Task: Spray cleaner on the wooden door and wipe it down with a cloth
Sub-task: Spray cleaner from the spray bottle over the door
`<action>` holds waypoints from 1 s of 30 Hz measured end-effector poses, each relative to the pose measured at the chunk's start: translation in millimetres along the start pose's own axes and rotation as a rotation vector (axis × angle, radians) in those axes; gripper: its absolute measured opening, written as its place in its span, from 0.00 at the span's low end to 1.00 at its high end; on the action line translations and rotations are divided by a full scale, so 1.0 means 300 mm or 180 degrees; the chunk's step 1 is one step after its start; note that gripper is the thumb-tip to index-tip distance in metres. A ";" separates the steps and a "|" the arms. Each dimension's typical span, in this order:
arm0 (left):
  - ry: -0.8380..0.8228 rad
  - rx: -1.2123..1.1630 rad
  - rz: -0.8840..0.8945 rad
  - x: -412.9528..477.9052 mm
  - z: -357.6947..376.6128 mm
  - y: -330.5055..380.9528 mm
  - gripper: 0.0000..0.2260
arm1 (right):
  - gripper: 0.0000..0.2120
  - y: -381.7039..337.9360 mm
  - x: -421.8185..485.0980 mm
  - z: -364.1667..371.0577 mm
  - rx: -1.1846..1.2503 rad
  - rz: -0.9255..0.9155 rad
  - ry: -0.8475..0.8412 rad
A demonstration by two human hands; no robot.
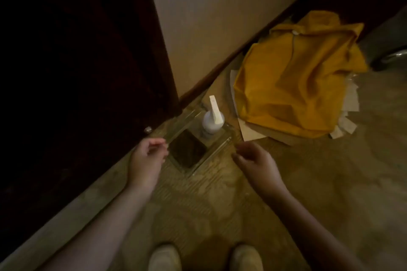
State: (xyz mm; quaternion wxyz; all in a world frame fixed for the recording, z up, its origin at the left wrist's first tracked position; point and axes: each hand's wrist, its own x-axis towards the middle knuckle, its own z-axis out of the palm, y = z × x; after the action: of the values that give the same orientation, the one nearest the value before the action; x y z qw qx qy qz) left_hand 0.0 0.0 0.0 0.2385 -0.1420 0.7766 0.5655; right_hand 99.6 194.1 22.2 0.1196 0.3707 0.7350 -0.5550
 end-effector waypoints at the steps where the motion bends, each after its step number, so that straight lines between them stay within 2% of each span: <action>1: 0.0021 -0.0069 0.0037 0.018 0.018 -0.027 0.08 | 0.16 0.025 0.020 0.021 -0.0022 -0.0003 -0.0035; 5: 0.0040 -0.0069 0.0148 0.143 0.101 -0.172 0.08 | 0.23 0.141 0.163 0.081 -0.0072 -0.0009 0.0080; 9: -0.0228 0.0333 0.0282 0.219 0.165 -0.218 0.09 | 0.32 0.193 0.261 0.102 0.0010 -0.0105 0.0197; 14: -0.0685 0.0602 0.0223 0.281 0.268 -0.154 0.31 | 0.42 0.186 0.355 0.115 0.0156 -0.0207 0.0107; 18: -0.0878 0.0873 0.0257 0.300 0.369 -0.122 0.42 | 0.42 0.155 0.439 0.128 0.0107 -0.0456 -0.0081; 23: -0.0947 0.0012 0.0034 0.345 0.437 -0.153 0.36 | 0.36 0.158 0.509 0.154 0.0067 -0.0817 -0.0269; 27: -0.0880 0.0154 0.0134 0.400 0.457 -0.196 0.42 | 0.41 0.185 0.573 0.150 -0.0316 -0.0998 -0.0225; 30: -0.0919 0.0226 0.0195 0.438 0.468 -0.221 0.36 | 0.42 0.184 0.618 0.169 -0.0239 -0.0932 -0.0303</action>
State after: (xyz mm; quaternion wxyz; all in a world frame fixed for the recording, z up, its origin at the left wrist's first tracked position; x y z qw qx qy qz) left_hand -49.2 118.0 -158.0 0.3352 -0.0268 0.7577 0.5593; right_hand -4.1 230.7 -144.9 0.0859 0.2282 0.7949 -0.5556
